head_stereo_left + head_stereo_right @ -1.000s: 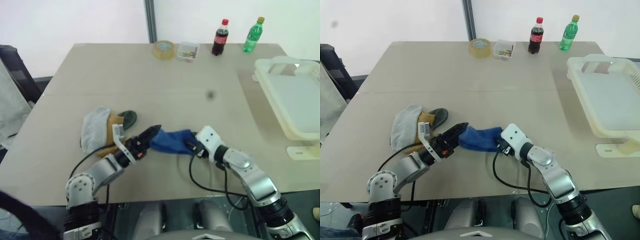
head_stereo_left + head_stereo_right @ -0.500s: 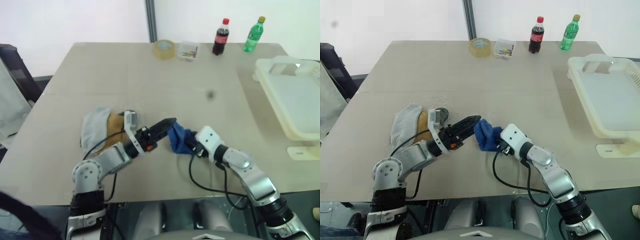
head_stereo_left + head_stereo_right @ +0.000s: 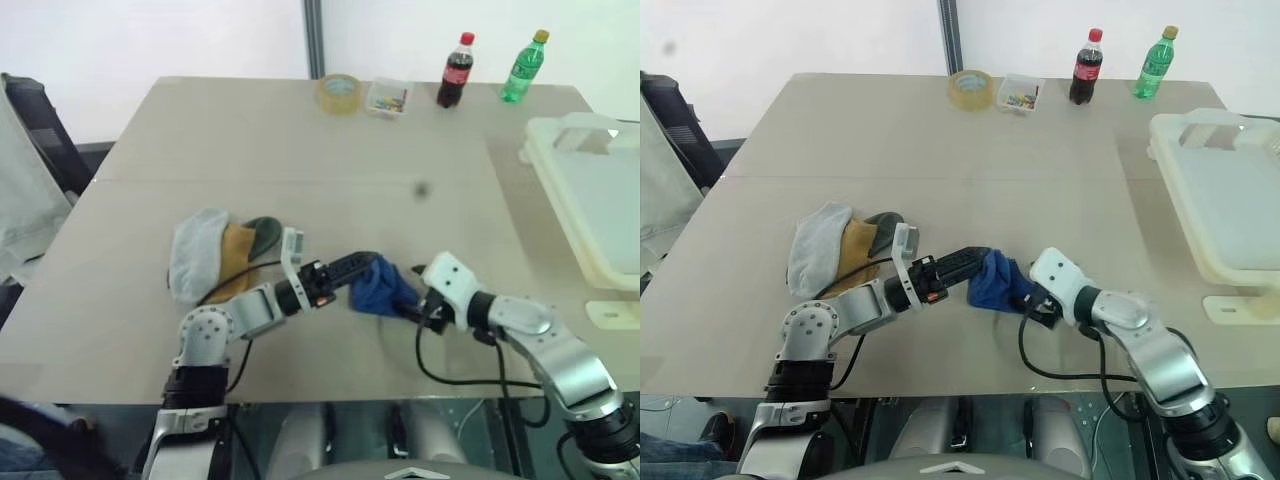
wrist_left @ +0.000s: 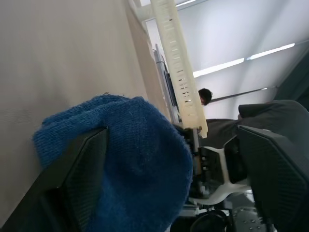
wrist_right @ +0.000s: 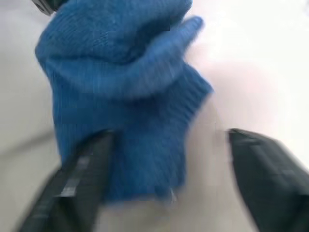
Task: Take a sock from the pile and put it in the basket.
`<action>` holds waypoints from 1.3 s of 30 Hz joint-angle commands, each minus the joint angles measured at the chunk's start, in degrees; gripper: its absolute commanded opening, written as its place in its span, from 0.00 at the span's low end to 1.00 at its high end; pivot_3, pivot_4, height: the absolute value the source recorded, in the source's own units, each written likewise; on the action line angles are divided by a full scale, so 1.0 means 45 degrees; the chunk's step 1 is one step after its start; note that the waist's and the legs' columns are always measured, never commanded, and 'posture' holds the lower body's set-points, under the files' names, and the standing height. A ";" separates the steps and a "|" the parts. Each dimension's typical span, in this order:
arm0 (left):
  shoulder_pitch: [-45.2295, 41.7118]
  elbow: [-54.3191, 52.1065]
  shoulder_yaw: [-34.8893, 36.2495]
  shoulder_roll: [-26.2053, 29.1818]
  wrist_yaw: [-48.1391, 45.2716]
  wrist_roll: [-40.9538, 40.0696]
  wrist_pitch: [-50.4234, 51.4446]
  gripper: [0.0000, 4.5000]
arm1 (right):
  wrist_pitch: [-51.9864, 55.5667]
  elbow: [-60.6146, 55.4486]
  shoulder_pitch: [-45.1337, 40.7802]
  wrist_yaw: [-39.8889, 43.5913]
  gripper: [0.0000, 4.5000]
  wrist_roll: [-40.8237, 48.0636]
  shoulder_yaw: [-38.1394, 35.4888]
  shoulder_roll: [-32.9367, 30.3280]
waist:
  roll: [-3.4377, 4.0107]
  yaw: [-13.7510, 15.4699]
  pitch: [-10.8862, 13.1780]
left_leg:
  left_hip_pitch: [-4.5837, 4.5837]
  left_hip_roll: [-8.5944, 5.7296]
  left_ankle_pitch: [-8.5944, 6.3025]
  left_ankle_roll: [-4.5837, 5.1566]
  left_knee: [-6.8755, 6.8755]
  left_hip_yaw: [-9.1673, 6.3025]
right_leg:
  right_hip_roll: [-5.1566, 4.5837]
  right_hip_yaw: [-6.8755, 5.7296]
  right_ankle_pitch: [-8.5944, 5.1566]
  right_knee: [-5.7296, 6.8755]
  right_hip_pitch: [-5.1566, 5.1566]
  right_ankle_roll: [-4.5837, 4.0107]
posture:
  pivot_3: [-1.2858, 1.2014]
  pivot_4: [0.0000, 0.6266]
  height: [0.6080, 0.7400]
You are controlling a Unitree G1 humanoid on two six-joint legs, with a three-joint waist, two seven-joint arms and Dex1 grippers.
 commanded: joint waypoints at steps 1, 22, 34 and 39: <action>-0.0352 0.0305 -0.0102 -0.0212 -0.0630 0.0535 -0.0104 1.00 | 0.1608 -0.0839 -0.0119 0.0247 0.98 0.1534 -0.1530 -0.0069 | -0.0004 0.0043 0.0004 | 0.0000 0.0000 -0.0001 0.0003 0.0000 -0.0006 | 0.0004 -0.0006 0.0001 0.0002 0.0000 0.0002 | 0.52 0.24 0.96; -0.0111 -0.0155 -0.0106 -0.0828 -0.1750 0.1714 0.0165 1.00 | 0.6279 -0.0911 -0.0985 -0.2669 0.98 0.5087 -0.3355 0.2749 | 0.0002 0.0050 0.0016 | -0.0002 -0.0001 0.0001 0.0001 0.0010 -0.0025 | 0.0089 -0.0018 0.0026 0.0032 0.0005 0.0051 | 0.52 0.24 0.96; -0.0296 -0.0042 -0.0177 -0.1039 -0.2000 0.2207 0.0132 1.00 | 0.6472 -0.0883 -0.1469 -0.3787 0.98 0.5643 -0.2919 0.3178 | 0.0001 0.0033 0.0017 | 0.0007 0.0007 0.0001 0.0001 0.0017 -0.0035 | 0.0121 -0.0008 0.0025 0.0061 0.0006 0.0053 | 0.52 0.24 0.96; -0.0299 -0.0089 -0.0109 -0.1040 -0.2117 0.2342 0.0163 1.00 | 0.6764 -0.0504 -0.1278 -0.4551 0.98 0.4988 -0.2538 0.2774 | 0.0003 0.0054 0.0016 | 0.0003 0.0002 0.0007 -0.0008 0.0026 -0.0029 | 0.0116 -0.0009 0.0025 0.0063 0.0006 0.0053 | 0.52 0.24 0.96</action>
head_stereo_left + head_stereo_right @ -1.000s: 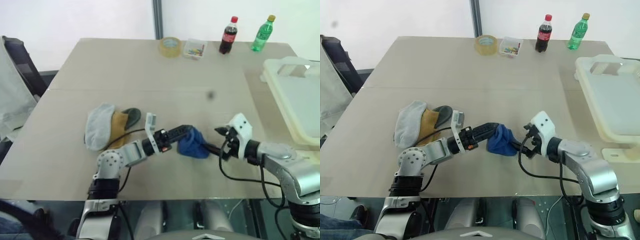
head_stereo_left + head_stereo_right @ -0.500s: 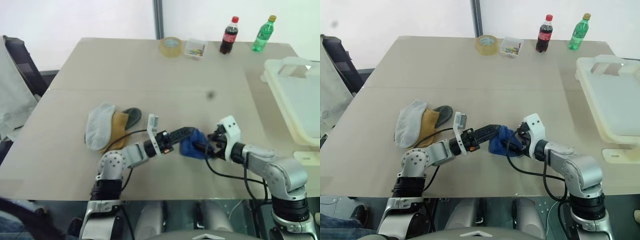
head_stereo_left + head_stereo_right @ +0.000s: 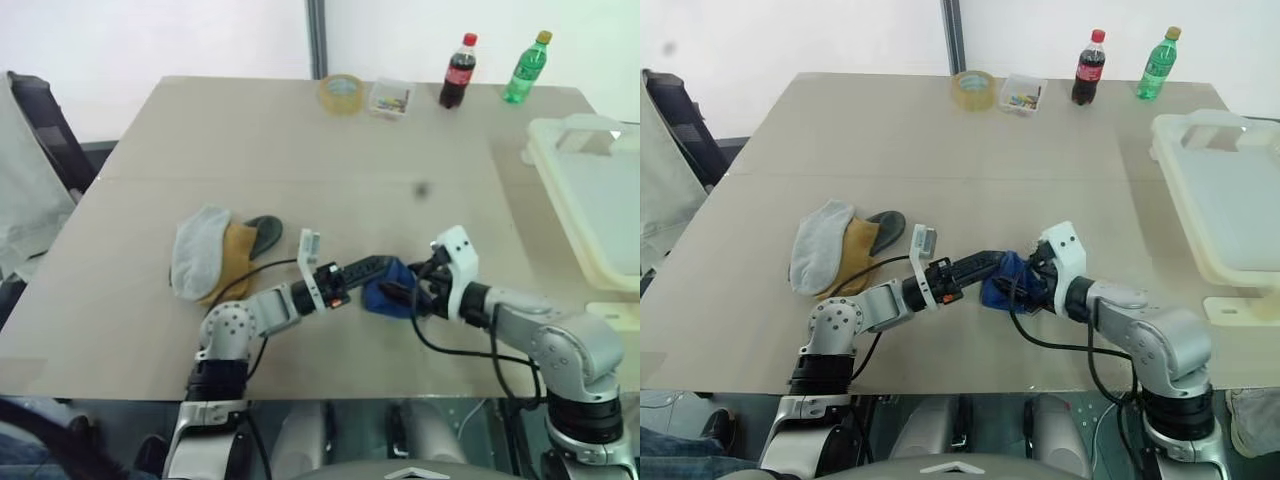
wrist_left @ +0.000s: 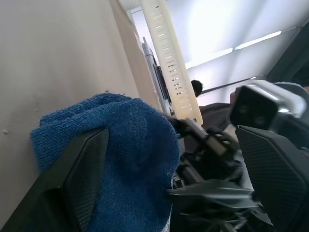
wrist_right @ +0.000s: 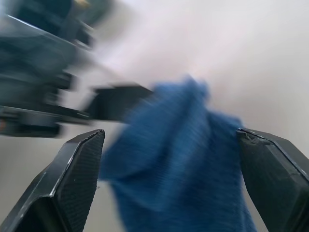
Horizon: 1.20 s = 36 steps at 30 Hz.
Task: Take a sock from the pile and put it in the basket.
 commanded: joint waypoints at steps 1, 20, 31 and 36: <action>-0.0016 -0.0380 0.0003 -0.0026 -0.0171 0.0056 0.0085 1.00 | 0.0400 -0.0239 0.0200 -0.0196 0.98 -0.0248 0.0111 -0.0815 | 0.0000 0.0001 0.0000 | -0.0001 -0.0001 0.0004 -0.0007 0.0001 0.0003 | -0.0001 -0.0003 0.0000 -0.0003 0.0000 0.0000 | 0.52 0.24 0.96; 0.0275 -0.0997 -0.0154 0.0034 -0.0267 0.0691 -0.0223 1.00 | 0.1700 0.0498 0.1056 -0.0162 0.02 0.1436 -0.0327 0.1446 | -0.0006 -0.0353 -0.0020 | 0.0027 0.0012 -0.0001 0.0002 0.0001 -0.0016 | 0.0021 0.0005 0.0000 0.0020 0.0021 0.0000 | 0.52 0.24 0.96; 0.1903 -0.5477 -0.3129 0.3469 -0.2741 0.7138 -0.6683 1.00 | 0.1042 0.1250 0.0348 -0.0073 0.02 0.1270 -0.2042 -0.0341 | 0.0006 -0.0152 -0.0021 | 0.0022 0.0000 0.0005 -0.0007 0.0006 0.0001 | -0.0016 0.0022 0.0000 0.0004 0.0021 -0.0010 | 0.52 0.24 0.96; 0.1704 -0.4931 -0.3932 0.3558 -0.3056 0.9700 -1.0064 1.00 | 0.1148 0.1483 -0.0867 0.0011 0.02 0.1334 -0.2490 -0.1584 | 0.0019 -0.0096 -0.0011 | 0.0022 0.0002 0.0004 -0.0001 0.0006 0.0026 | -0.0057 0.0043 -0.0024 -0.0001 0.0012 -0.0056 | 0.52 0.24 0.96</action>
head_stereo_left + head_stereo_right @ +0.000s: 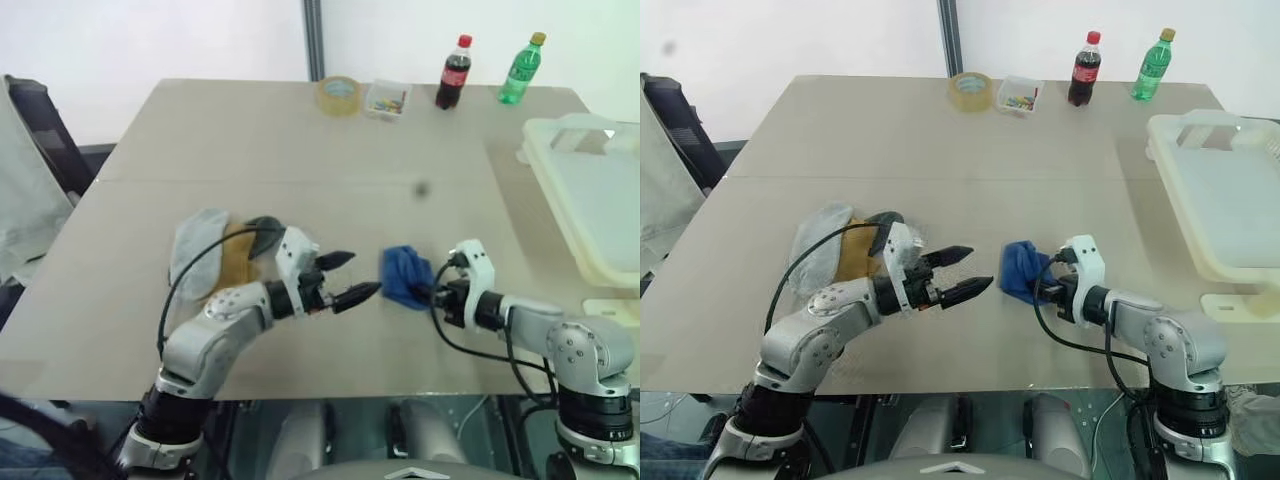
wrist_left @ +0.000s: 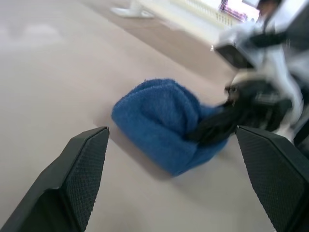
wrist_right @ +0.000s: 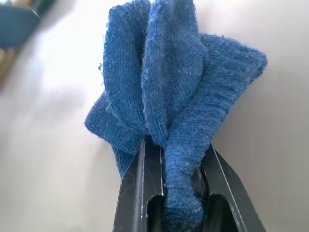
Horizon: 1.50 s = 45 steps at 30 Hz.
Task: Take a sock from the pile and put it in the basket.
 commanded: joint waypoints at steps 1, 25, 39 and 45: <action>-0.0311 0.0027 -0.0448 -0.0110 -0.0051 0.1705 -0.2257 1.00 | 0.0145 0.0194 -0.0912 0.0000 0.02 0.0043 -0.0987 -0.0684 | 0.0001 0.0026 0.0002 | -0.0004 0.0002 0.0000 0.0001 0.0000 0.0000 | 0.0001 -0.0001 0.0001 0.0000 -0.0007 0.0000 | 0.52 0.24 0.96; -0.3224 0.0121 -0.0545 -0.2361 0.0074 0.1478 -0.2414 1.00 | -0.4388 0.9641 -0.8013 -0.7635 0.21 -0.1251 -1.0698 -0.1560 | 0.0049 0.0070 0.0027 | -0.0014 0.0013 0.0017 -0.0027 -0.0012 0.0084 | 0.0088 0.0070 0.0030 0.0018 -0.0043 0.0074 | 0.52 0.24 0.96; -0.3168 0.0099 -0.0410 -0.2274 -0.0342 0.0958 -0.1932 1.00 | -0.3021 0.8120 -0.6854 -0.7991 1.00 -0.0390 -0.9718 -0.1840 | 0.0108 0.0054 0.0024 | -0.0016 0.0016 0.0020 -0.0032 -0.0013 0.0096 | 0.0099 0.0092 0.0031 0.0023 -0.0054 0.0076 | 0.52 0.24 0.96; -0.3263 0.0073 0.0279 -0.2403 -0.0240 -0.0300 -0.0694 1.00 | -0.0458 0.6222 -0.5787 -0.5396 1.00 0.0673 -0.7590 -0.3254 | 0.0119 0.0045 0.0026 | -0.0013 0.0019 0.0004 -0.0005 -0.0012 0.0100 | 0.0099 0.0098 0.0032 0.0026 -0.0056 0.0077 | 0.52 0.24 0.96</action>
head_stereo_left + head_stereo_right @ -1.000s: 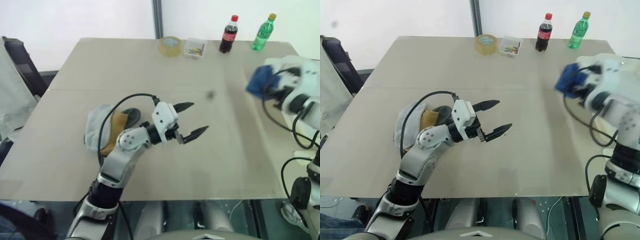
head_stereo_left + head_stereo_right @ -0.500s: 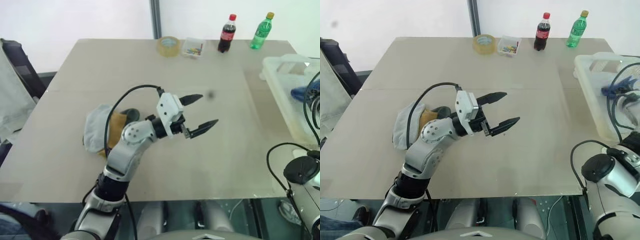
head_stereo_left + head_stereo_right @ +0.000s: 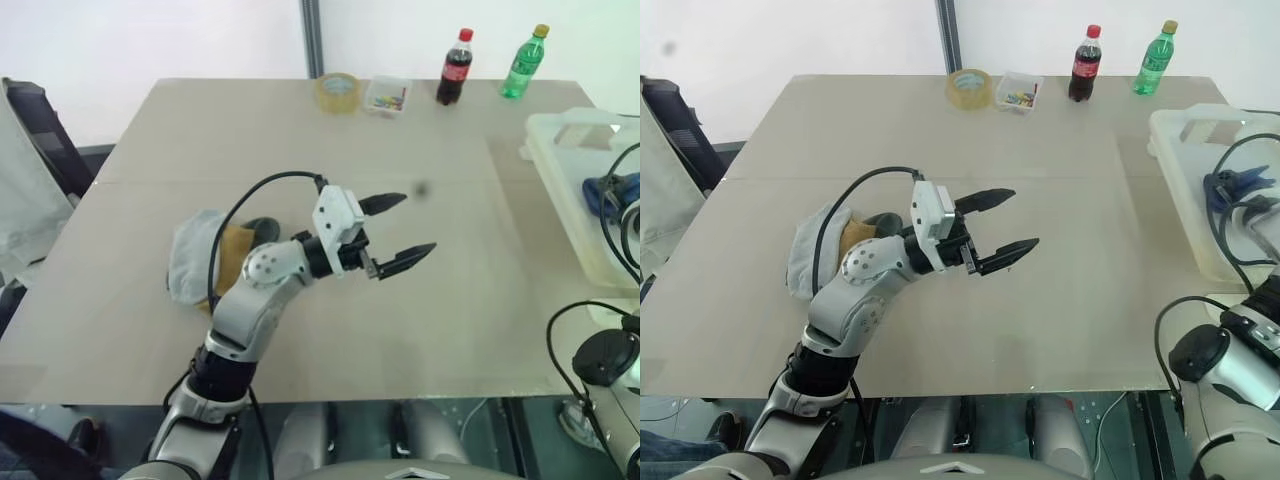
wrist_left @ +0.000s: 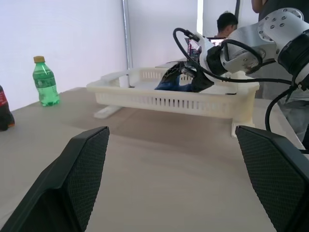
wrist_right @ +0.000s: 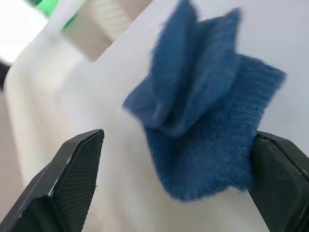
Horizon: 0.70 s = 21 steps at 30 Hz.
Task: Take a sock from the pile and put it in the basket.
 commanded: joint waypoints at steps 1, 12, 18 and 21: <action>-0.0329 -0.0267 0.0837 -0.0030 0.0269 -0.0897 0.0746 1.00 | 0.1056 -0.1949 0.0648 0.2271 1.00 0.0849 0.1688 -0.1404 | 0.0000 0.0002 0.0000 | 0.0001 0.0001 -0.0005 0.0009 0.0001 -0.0002 | 0.0004 -0.0001 0.0000 0.0000 0.0001 0.0000 | 0.52 0.24 0.96; -0.0490 -0.0493 0.3814 0.1603 0.0881 -0.2242 0.2098 1.00 | -0.1493 -0.5936 0.3842 0.9247 1.00 0.2052 0.4540 -0.3608 | -0.0013 -0.0125 0.0007 | 0.0002 0.0006 -0.0011 0.0017 0.0007 -0.0015 | 0.0014 -0.0006 0.0002 -0.0007 0.0004 0.0010 | 0.52 0.24 0.96; 0.2180 -0.2421 0.4751 0.3796 0.0151 -0.3327 0.3640 1.00 | -0.4019 -0.7082 0.6011 1.1355 1.00 0.1929 0.5178 -0.2492 | -0.0037 -0.0261 0.0016 | -0.0002 0.0016 0.0015 -0.0029 0.0006 -0.0022 | 0.0005 -0.0014 0.0000 -0.0012 0.0005 0.0019 | 0.52 0.24 0.96; 0.4147 -0.3301 0.5421 0.4716 -0.0367 -0.3227 0.3271 1.00 | -0.5673 -0.6811 0.7298 1.2814 1.00 0.1306 0.5362 -0.2562 | -0.0039 -0.0232 0.0017 | 0.0001 0.0011 0.0015 -0.0029 0.0008 -0.0013 | -0.0012 -0.0013 0.0000 -0.0012 0.0006 0.0018 | 0.52 0.24 0.96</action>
